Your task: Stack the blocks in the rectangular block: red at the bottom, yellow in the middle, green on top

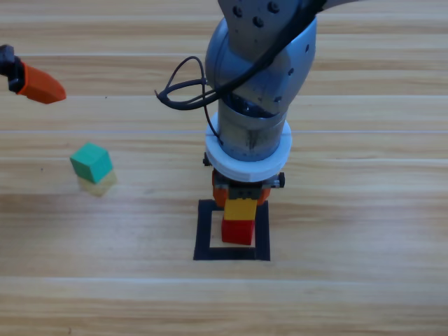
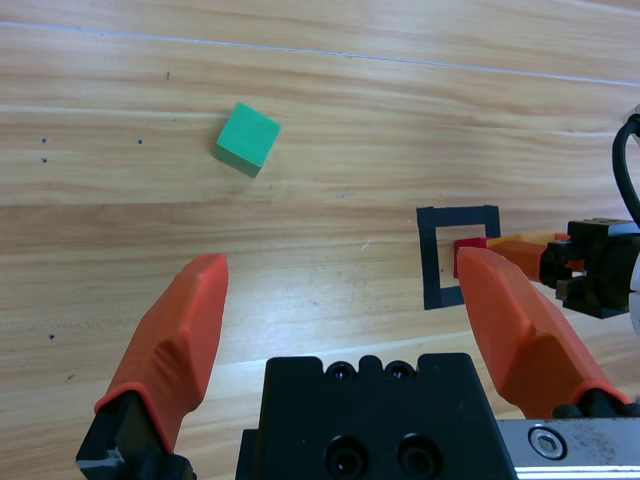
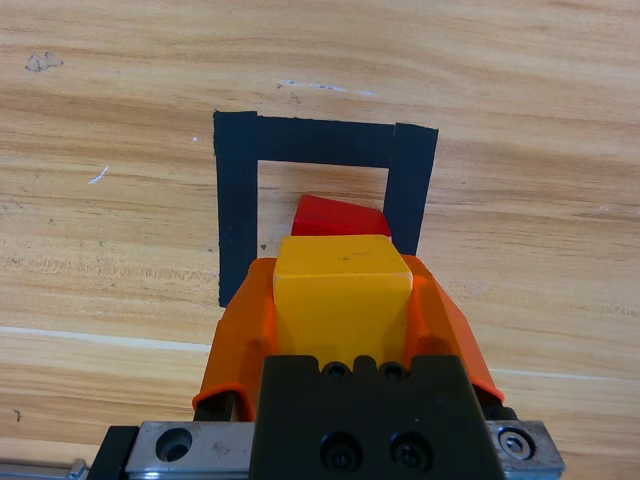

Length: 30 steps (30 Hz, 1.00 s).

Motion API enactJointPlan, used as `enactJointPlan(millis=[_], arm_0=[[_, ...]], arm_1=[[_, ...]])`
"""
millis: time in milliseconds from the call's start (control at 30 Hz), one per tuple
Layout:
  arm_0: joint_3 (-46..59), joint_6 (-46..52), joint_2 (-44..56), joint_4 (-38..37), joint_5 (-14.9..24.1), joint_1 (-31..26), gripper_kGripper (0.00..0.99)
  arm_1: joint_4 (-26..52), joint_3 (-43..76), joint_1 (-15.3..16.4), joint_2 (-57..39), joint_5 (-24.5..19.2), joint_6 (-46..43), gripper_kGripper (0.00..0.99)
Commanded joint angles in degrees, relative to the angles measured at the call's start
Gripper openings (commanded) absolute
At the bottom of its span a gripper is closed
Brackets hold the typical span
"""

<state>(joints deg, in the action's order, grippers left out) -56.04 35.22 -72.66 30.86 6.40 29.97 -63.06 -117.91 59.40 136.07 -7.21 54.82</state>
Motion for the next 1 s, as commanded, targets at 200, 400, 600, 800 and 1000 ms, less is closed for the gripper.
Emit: enactJointPlan(millis=[200,400,600,800,1000], arm_0=[[1.99,0.28,-1.52,-1.5,-0.51,-0.96,0.974],[2.07,0.37,-1.52,-1.68,-0.68,-0.96,0.974],[2.16,0.37,-1.96,-2.03,-0.77,-0.96,0.974],[2.16,0.37,-2.4,-2.12,-0.77,-0.96,0.974],[2.16,0.37,-2.92,-2.47,-0.77,-0.96,0.974]], arm_1=[[-0.66,-0.31,1.42,4.38,-1.49,0.2,0.029],[-0.66,-0.48,1.42,4.56,-1.49,0.2,0.029],[-0.66,-0.66,1.42,4.73,-1.49,0.12,0.029],[-0.66,-0.75,1.42,4.91,-1.49,0.12,0.029],[-0.66,-1.1,1.42,5.79,-1.49,0.12,0.167]])
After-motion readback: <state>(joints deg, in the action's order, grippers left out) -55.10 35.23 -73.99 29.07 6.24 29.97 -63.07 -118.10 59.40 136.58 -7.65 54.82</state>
